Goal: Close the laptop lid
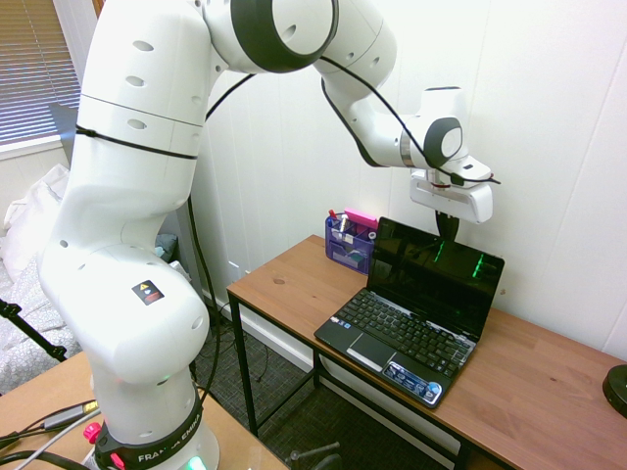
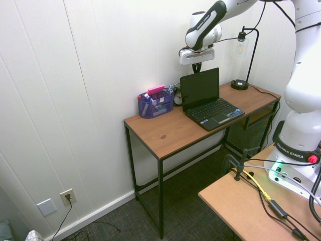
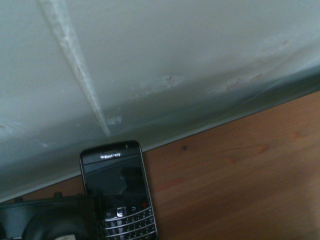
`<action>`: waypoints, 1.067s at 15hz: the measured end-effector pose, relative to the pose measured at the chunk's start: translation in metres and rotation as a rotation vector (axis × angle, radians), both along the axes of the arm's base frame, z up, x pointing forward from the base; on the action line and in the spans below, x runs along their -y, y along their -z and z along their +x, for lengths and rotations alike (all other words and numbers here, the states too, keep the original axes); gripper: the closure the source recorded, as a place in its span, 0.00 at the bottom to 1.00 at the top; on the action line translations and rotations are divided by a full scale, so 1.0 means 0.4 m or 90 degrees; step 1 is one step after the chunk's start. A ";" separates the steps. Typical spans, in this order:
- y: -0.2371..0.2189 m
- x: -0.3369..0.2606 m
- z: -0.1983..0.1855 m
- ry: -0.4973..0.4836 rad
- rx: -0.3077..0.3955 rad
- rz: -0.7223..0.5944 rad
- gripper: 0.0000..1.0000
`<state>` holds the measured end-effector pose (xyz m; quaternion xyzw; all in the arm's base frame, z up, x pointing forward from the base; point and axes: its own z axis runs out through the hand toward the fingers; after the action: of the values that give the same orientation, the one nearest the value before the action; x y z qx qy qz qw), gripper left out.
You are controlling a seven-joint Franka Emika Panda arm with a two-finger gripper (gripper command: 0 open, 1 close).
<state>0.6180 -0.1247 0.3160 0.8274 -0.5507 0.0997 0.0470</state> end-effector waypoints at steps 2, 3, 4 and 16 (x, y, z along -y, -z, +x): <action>-0.005 0.002 -0.033 0.005 0.001 0.006 1.00; -0.014 0.000 -0.052 0.006 0.004 0.010 1.00; -0.023 -0.003 -0.072 0.007 0.010 0.013 1.00; 0.132 -0.021 -0.414 0.022 -0.037 0.060 1.00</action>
<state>0.4523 -0.1163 0.2633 0.8216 -0.5674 0.0485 0.0257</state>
